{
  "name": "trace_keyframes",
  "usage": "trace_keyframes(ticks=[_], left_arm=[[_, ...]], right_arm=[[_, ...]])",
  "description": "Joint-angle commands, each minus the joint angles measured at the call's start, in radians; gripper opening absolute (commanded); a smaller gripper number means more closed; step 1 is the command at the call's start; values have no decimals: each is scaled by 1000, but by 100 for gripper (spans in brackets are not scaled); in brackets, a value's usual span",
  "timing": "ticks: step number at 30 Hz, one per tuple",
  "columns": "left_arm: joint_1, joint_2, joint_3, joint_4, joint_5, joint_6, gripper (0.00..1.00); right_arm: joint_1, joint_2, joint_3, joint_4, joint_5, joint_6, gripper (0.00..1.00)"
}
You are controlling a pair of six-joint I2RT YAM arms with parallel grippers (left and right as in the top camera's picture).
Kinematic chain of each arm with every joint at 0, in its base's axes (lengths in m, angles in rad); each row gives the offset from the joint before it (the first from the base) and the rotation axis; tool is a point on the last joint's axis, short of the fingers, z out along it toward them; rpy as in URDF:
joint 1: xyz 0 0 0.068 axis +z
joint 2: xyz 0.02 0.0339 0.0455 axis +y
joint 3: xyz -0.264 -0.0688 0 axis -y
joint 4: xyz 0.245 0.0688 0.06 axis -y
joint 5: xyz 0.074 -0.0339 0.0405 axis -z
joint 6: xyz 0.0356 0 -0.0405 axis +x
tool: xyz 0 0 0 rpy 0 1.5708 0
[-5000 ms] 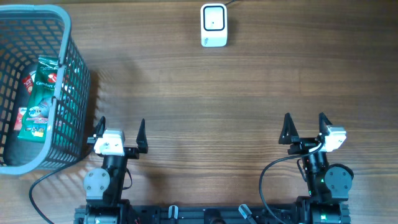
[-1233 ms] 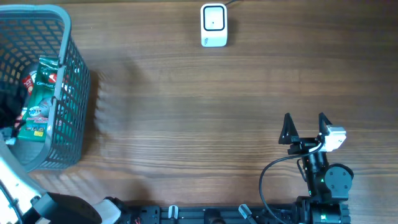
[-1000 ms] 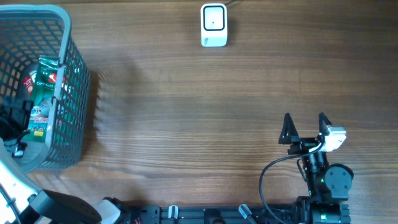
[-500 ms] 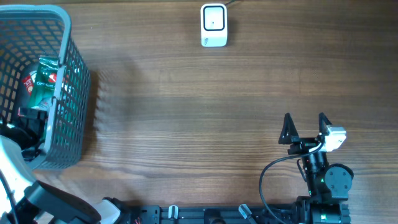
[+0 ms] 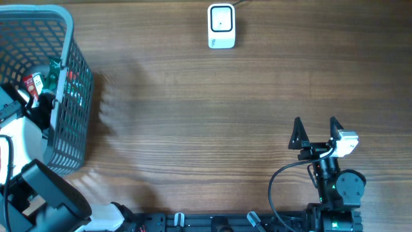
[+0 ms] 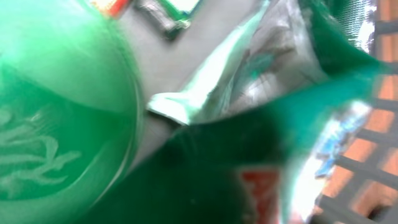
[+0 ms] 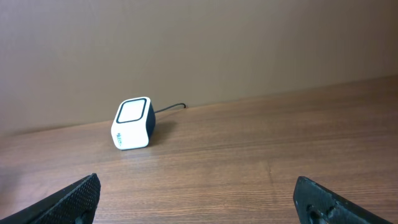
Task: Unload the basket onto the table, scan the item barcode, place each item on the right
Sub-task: 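Reach the left gripper into the basket and grasp the green 3M pack, then lift the green pack out and place it on the table center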
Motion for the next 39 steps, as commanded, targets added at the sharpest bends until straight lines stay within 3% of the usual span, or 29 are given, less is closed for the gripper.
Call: trace_keyframes(ticks=[1,9,17,20,23,25,28,34,39], left_arm=[[-11,-6,16,72,170,-3,4],[47,-208,212,72,258,-74,4],[81,-600,298,47,257,-100,4],[31,-721,298,-42,276,-80,4],[-64,-764,297,-198,399,72,4],[-174,-761,288,-355,499,259,4],[-368,-733,208,-449,591,494,4],[-716,-573,29,-304,605,553,4],[-940,-265,-26,-129,590,556,4]], right_arm=[[5,-3,-1,3,14,12,100],[5,-3,-1,3,14,12,100],[5,-3,-1,3,14,12,100],[5,-3,-1,3,14,12,100],[5,-3,-1,3,14,12,100],[5,-3,-1,3,14,12,100],[5,-3,-1,3,14,12,100],[5,-3,-1,3,14,12,100],[5,-3,-1,3,14,12,100]])
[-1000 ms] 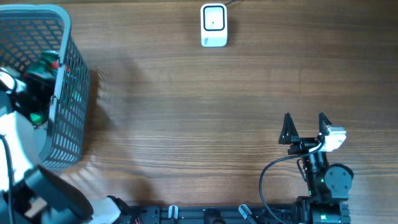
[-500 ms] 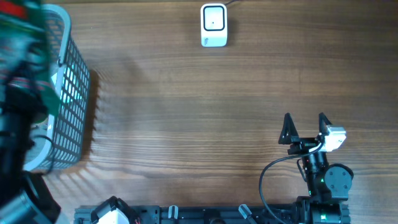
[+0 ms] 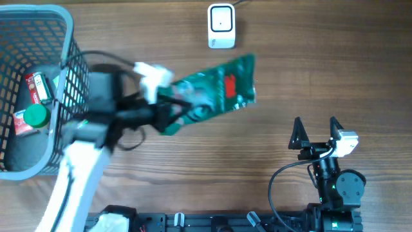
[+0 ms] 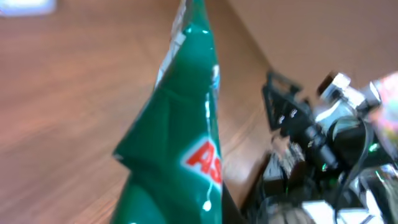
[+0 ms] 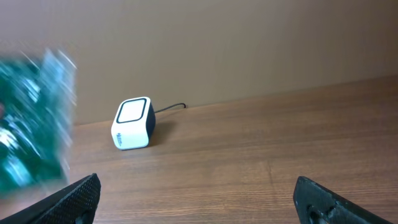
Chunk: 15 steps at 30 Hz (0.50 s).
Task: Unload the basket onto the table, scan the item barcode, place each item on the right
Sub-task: 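Lift the green pack out and place it on the table center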
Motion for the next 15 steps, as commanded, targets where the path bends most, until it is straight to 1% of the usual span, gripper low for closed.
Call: trace_keyframes(ticks=[1,4,6,9,10,11,12,13,14,15], left_arm=[[-118,220,-16,106,15,38,4],[-168,406,-16,225,16,32,4],[-187,512,-16,296,16,-17,4],[-198,597,-16,346,16,-86,4],[-198,608,-16,348,16,-94,7],[-198,608,-16,344,16,-94,16],[-198,605,-16,339,16,-95,32],[-198,597,-16,333,15,-94,51],[-198,585,-15,329,14,-94,86],[-196,568,-14,328,-6,-109,100]], right_arm=[[5,-3,-1,3,14,12,100],[5,-3,-1,3,14,12,100],[5,-3,-1,3,14,12,100],[5,-3,-1,3,14,12,100],[5,-3,-1,3,14,12,100],[5,-3,-1,3,14,12,100],[5,-3,-1,3,14,12,100],[5,-3,-1,3,14,12,100],[5,-3,-1,3,14,12,100],[5,-3,-1,3,14,12,100]])
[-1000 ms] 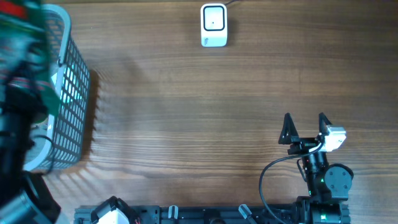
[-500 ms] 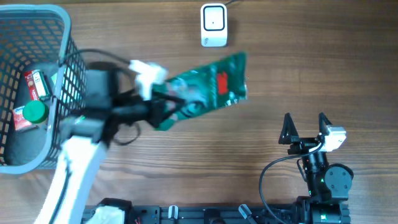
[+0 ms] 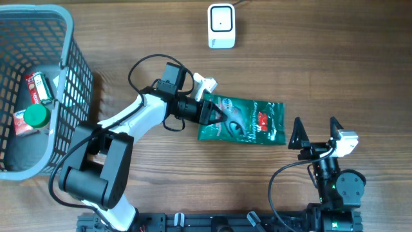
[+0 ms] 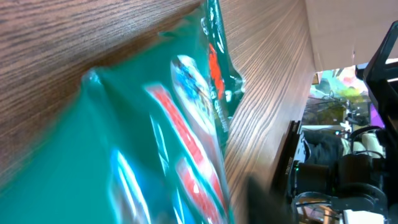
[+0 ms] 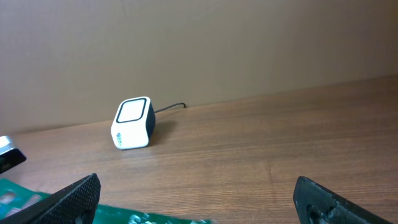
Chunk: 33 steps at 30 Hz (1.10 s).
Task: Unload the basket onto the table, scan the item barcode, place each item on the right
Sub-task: 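Lift the green pack out and place it on the table center, then grasp the green-capped jar in the basket and set it on the table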
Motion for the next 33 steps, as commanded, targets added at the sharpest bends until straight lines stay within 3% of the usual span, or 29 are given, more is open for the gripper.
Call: trace_keyframes(ticks=[1,3,7,10,14,16,19,25,27,33], left_arm=[[0,-60,-2,-4,-45,-62,100],[2,-129,17,-38,-200,-155,100],[9,-315,103,-193,-452,-171,100],[42,-504,191,-291,-779,-309,100],[143,-718,246,-296,-1082,-444,100],[270,-812,248,-297,-1266,-564,100],[610,-853,248,-296,-1154,-668,100],[1033,-690,248,-326,-818,-686,100],[1090,-605,248,-351,-796,-661,100],[1111,-393,248,-364,-836,-404,100]], right_arm=[[5,-5,-1,3,14,12,100],[5,-5,-1,3,14,12,100],[5,-5,-1,3,14,12,100],[5,-5,-1,3,14,12,100],[5,-5,-1,3,14,12,100],[5,-5,-1,3,14,12,100],[5,-5,-1,3,14,12,100],[5,-5,-1,3,14,12,100],[5,-5,-1,3,14,12,99],[5,-5,-1,3,14,12,100]])
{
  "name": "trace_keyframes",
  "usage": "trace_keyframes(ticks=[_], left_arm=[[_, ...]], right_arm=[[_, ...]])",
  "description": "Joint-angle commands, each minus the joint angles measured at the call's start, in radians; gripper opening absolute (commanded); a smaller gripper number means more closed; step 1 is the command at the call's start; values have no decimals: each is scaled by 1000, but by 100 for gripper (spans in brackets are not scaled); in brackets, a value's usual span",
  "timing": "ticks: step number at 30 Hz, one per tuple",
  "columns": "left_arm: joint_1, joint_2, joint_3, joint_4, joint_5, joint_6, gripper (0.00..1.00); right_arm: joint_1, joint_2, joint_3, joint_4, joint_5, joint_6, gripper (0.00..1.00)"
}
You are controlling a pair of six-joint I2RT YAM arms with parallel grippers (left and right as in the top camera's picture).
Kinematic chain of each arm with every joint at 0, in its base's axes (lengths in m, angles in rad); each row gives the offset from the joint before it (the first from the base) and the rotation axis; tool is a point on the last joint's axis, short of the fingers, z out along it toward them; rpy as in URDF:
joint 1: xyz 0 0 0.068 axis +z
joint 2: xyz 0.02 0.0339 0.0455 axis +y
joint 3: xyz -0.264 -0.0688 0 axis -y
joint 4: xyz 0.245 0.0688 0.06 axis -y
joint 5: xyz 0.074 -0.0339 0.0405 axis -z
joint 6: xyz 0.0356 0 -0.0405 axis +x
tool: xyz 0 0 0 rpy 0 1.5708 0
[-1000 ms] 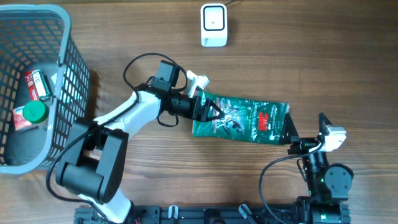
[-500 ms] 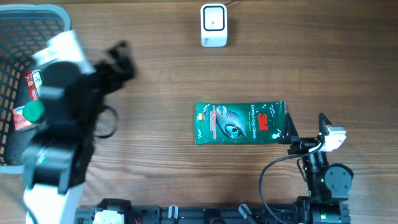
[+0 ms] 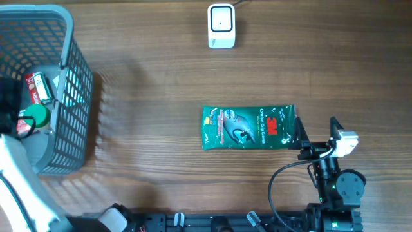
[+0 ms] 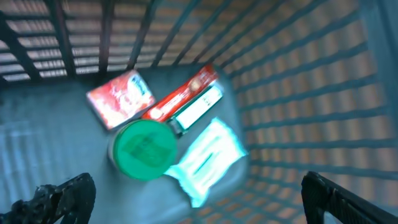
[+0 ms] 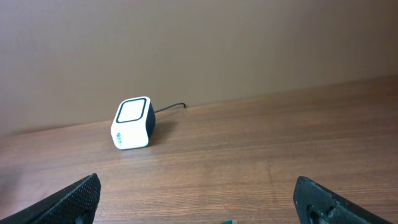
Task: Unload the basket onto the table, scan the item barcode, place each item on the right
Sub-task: 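Grasp the green-capped jar in the basket and set it on the table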
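Note:
The green wipes packet (image 3: 248, 127) lies flat on the table, print side up, with nothing holding it. Only a sliver of its edge (image 5: 227, 221) shows in the right wrist view. The white scanner (image 3: 221, 26) (image 5: 132, 123) stands at the table's far edge. My left gripper (image 4: 193, 202) hangs open over the inside of the basket, nothing between its fingers. My right gripper (image 3: 315, 132) (image 5: 199, 205) rests open just right of the packet.
A grey wire basket (image 3: 61, 96) stands at the left edge. Inside it lie a green-capped jar (image 4: 144, 149), red packets (image 4: 121, 98) and a pale sachet (image 4: 205, 160). The left arm (image 3: 16, 180) runs along the table's left edge.
The left gripper has let go of the green packet and is now back over the basket, open. The packet lies flat, slightly further right and nearer the right gripper. The right arm has not moved.
My left gripper was down in the basket at the green packet. Then it held the packet in the air over the table below the scanner. Then it had it down on the table's middle. Now the packet lies free there and the gripper is over the basket.

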Motion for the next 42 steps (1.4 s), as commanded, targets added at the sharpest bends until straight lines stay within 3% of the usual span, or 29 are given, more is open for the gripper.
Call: trace_keyframes(ticks=[1,4,21,27,29,30,35,42], left_arm=[[5,92,-1,3,-3,190,100],[5,162,-1,-7,-46,277,100],[-58,423,-1,33,-47,327,100],[-50,471,-1,26,-124,323,100],[-50,471,-1,30,-125,323,95],[-50,471,-1,31,-125,323,86],[-50,471,-1,30,-125,323,66],[-48,413,51,-8,-125,323,57]], right_arm=[[5,-5,-1,3,14,11,100],[5,-5,-1,3,14,12,100],[5,-5,-1,3,14,12,100],[5,-5,-1,3,14,12,100],[5,-5,-1,3,14,12,100],[5,-5,-1,3,14,12,100],[5,-5,-1,3,14,12,100],[5,-5,-1,3,14,12,100]])
